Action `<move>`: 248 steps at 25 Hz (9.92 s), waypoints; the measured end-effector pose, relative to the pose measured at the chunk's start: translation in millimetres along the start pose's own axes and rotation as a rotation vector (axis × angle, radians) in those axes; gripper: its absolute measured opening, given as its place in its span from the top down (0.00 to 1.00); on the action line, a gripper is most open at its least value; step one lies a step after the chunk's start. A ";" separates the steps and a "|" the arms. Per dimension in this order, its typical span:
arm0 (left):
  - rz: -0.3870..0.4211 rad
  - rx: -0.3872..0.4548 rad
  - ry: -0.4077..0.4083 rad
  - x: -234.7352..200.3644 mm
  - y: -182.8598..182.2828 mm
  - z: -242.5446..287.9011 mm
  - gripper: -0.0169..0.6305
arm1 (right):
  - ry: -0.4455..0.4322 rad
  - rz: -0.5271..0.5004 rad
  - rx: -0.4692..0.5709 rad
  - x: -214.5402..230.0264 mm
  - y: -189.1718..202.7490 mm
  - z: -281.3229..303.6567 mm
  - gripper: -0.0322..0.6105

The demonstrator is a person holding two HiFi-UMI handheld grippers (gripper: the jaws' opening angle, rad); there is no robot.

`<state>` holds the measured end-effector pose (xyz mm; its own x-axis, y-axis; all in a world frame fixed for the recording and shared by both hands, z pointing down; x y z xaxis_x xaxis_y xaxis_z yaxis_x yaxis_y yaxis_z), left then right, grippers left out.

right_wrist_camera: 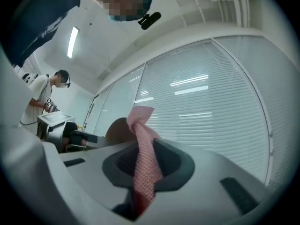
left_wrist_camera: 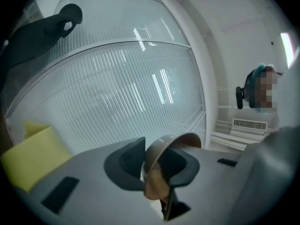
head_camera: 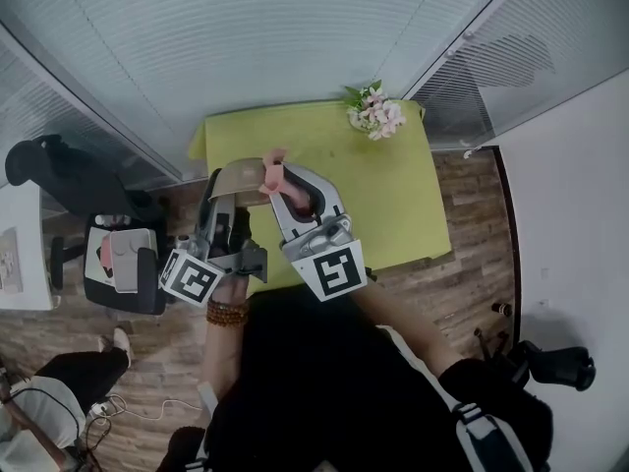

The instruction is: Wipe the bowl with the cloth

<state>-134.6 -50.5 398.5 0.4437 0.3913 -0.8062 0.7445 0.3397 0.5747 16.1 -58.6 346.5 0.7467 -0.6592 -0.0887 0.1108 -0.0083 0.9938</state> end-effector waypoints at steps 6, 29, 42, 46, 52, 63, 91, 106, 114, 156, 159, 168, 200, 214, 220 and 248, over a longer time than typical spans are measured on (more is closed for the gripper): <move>-0.112 0.026 0.019 -22.3 15.0 -1.5 0.85 | -0.050 0.169 -0.076 14.1 20.3 5.0 0.89; 0.821 -0.382 -0.347 31.3 7.2 33.7 0.88 | 0.120 -0.869 -0.127 -0.1 2.7 0.9 0.92; 0.457 -0.088 -0.178 32.2 -15.7 8.7 0.87 | 0.054 -0.322 -0.115 -0.3 -7.9 2.2 0.91; 0.309 -0.016 -0.121 26.7 -15.1 4.3 0.86 | 0.045 -0.138 -0.052 -0.7 -13.4 3.0 0.91; 0.156 0.063 -0.028 14.4 -14.4 0.5 0.86 | 0.005 -0.031 -0.008 -0.7 -18.5 7.8 0.91; -0.153 0.095 0.116 0.0 2.4 9.0 0.86 | -0.055 0.078 -0.065 8.1 -9.2 9.0 0.90; 0.171 -0.158 -0.023 15.2 11.0 24.7 0.85 | -0.046 -0.081 -0.034 20.8 -14.2 7.7 0.93; 0.814 -0.401 -0.226 37.7 8.5 22.1 0.77 | 0.047 -0.641 -0.179 22.5 7.5 1.4 0.92; 0.921 -0.455 -0.338 37.1 7.5 28.3 0.88 | 0.038 -0.786 -0.141 -0.2 12.0 2.5 0.92; 0.686 -0.416 -0.316 17.6 10.2 21.6 0.87 | -0.012 -0.819 -0.181 -0.4 7.8 9.5 0.92; 0.494 -0.321 -0.235 16.1 4.5 16.6 0.87 | -0.028 -0.691 -0.137 1.6 0.9 9.1 0.92; 0.018 -0.087 -0.025 1.6 9.8 7.1 0.86 | -0.108 -0.112 -0.029 13.3 -4.0 8.7 0.91; 0.122 -0.300 -0.211 -20.4 26.4 12.6 0.84 | -0.117 -0.037 -0.260 27.6 48.6 21.3 0.92; 0.553 -0.517 -0.358 -6.8 35.7 28.7 0.88 | -0.061 -0.539 -0.324 17.9 45.6 9.9 0.92; 0.348 -0.328 -0.343 -8.3 19.3 16.4 0.86 | -0.099 -0.235 -0.269 17.3 45.0 17.7 0.92; 0.245 0.001 -0.293 -16.0 0.1 -11.3 0.85 | -0.442 0.463 -0.424 14.6 70.9 21.9 0.89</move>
<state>-147.3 -47.1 413.1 0.7325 0.1993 -0.6509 0.5990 0.2655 0.7554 20.5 -85.3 417.2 0.4567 -0.7650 0.4541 0.1593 0.5725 0.8043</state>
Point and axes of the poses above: the fingertips, and each gripper's own axes: z forward along the fingers, x to its right, y out of its underside, the point moved 7 cm from there along -z, backward along the fingers, and after that the axes turned 15 degrees about -x, right-handed, at the moved point
